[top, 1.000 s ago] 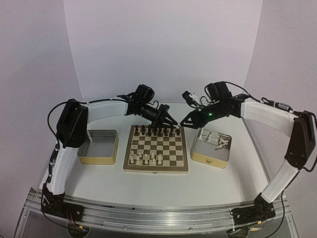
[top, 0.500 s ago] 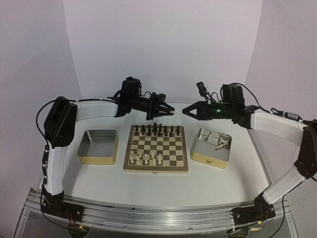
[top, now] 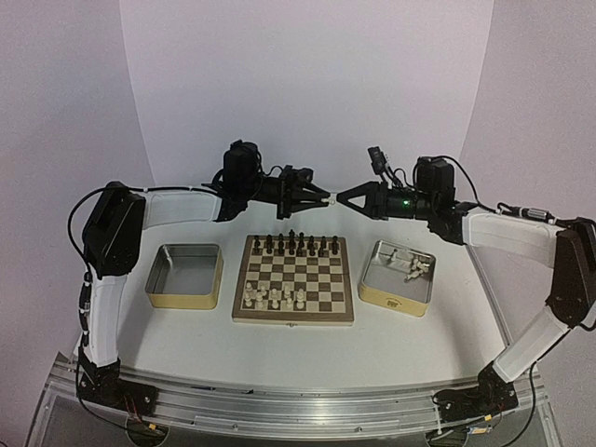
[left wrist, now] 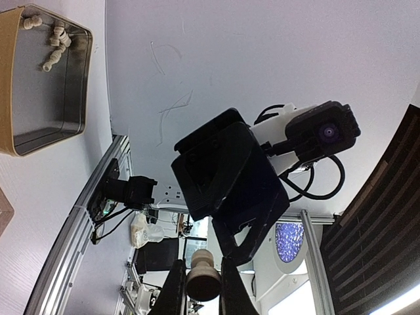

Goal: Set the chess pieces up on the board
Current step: Place the chess piece on the chessboard.

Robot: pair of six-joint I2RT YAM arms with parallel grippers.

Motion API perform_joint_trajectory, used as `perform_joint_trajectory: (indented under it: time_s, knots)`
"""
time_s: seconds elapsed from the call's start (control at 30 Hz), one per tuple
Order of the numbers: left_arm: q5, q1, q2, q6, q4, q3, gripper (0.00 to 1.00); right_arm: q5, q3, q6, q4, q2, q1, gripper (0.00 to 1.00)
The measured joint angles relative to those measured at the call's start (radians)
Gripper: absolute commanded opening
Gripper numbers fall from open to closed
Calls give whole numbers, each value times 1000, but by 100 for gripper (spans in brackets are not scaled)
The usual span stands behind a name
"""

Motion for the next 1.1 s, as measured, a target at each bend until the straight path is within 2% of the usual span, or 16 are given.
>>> perform_joint_trajectory:
  time_s: [0.2, 0.9, 1.1]
  knots:
    - [0, 0, 0, -31, 38, -1, 0, -34, 0, 9, 21, 41, 0, 29]
    - [-2, 12, 0, -53, 55, -1, 0, -114, 96, 18, 43, 122, 0, 27]
    - [-2, 12, 0, -54, 55, -1, 0, -131, 113, 21, 57, 133, 0, 19]
